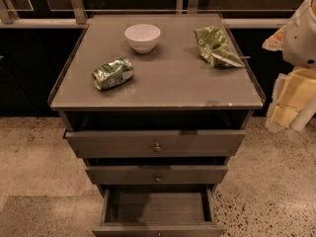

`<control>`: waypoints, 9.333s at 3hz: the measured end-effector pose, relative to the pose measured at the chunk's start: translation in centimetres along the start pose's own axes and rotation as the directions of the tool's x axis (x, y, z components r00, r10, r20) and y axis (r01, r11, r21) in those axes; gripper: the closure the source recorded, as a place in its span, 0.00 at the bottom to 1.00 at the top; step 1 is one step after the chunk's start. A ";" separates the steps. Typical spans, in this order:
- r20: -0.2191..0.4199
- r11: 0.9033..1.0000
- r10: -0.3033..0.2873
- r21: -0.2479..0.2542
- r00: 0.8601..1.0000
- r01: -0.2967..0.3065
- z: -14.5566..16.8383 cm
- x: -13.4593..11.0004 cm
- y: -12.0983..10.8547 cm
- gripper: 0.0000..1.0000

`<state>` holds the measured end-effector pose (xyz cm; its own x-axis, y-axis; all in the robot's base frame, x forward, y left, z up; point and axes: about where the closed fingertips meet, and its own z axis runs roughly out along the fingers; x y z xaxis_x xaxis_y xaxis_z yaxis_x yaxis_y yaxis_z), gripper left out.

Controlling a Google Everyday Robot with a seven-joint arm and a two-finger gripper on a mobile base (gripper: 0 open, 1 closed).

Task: Place green jalapeno chip bag into bottom drawer

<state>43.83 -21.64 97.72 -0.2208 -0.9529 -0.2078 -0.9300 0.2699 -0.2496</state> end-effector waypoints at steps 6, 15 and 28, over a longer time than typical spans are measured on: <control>0.027 0.954 0.241 0.177 0.970 -0.242 3.7 6.5 -18.8 0.00; 0.318 0.966 0.192 0.104 0.929 -0.235 19.4 -2.4 -24.4 0.19; 0.173 0.771 0.605 -0.373 0.777 -0.517 17.7 8.8 2.6 1.00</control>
Offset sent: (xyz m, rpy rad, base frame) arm 0.0050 -0.0077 0.0041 0.0220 -0.0357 -0.0690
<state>44.67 -26.87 78.50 -0.6833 -0.5533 -0.4764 -0.7121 0.6491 0.2674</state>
